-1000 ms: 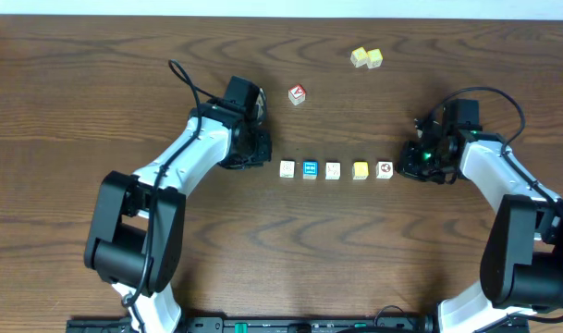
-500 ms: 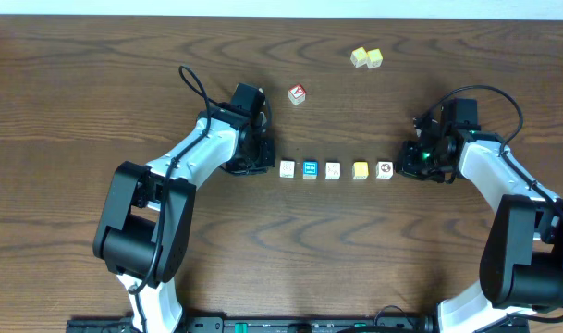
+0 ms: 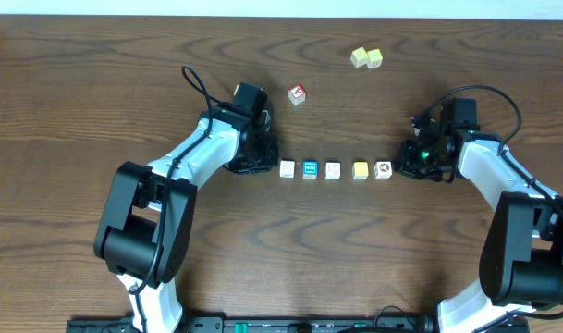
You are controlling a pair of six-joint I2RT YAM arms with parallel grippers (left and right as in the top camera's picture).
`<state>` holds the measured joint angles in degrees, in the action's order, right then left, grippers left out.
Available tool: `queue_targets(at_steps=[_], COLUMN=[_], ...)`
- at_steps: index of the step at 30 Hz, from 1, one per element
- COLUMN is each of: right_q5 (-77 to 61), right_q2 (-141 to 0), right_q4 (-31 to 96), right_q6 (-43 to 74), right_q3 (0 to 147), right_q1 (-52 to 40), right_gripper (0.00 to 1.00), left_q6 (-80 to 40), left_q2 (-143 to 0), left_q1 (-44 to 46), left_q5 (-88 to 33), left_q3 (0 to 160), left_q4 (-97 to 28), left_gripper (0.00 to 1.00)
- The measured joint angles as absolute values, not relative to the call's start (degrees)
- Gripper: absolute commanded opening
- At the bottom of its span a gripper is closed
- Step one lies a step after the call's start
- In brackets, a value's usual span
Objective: Lift 5 blocks
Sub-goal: 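Push the block row inward from both ends with both grippers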
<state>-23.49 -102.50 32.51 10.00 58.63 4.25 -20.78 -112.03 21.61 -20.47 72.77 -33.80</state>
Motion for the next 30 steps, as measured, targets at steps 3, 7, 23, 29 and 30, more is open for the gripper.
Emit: queue_targets(at_steps=[3,7,23,29,30], right_q5=[-23.6,-23.6,-23.8,-23.8,-23.8], right_q2=[-102.5,-102.5,-102.5,-102.5,-102.5], right_q4=[32.5,32.5,32.5,32.4,32.4], right_q6=[10.0,10.0,10.7,11.9,12.2], right_q3=[58.6,58.6,58.6,58.6,58.6], right_q1=[4.2,3.7,2.0,1.6,1.5], right_gripper=[0.01,0.01,0.01,0.01,0.01], left_q6=[-20.8,-20.8,-21.0,-21.0,-21.0], left_q2=[-112.0,-112.0,-112.0,-112.0,-112.0], left_q1=[22.0,23.6,25.0,25.0,25.0], left_q5=[-20.5,-20.5,-19.3,-19.1,-19.1], left_q3=[72.8,72.8,72.8,72.8,72.8], left_q4=[-33.8,-33.7,-33.4,-33.0,-33.0], left_gripper=[0.07,0.08,0.07,0.07,0.07])
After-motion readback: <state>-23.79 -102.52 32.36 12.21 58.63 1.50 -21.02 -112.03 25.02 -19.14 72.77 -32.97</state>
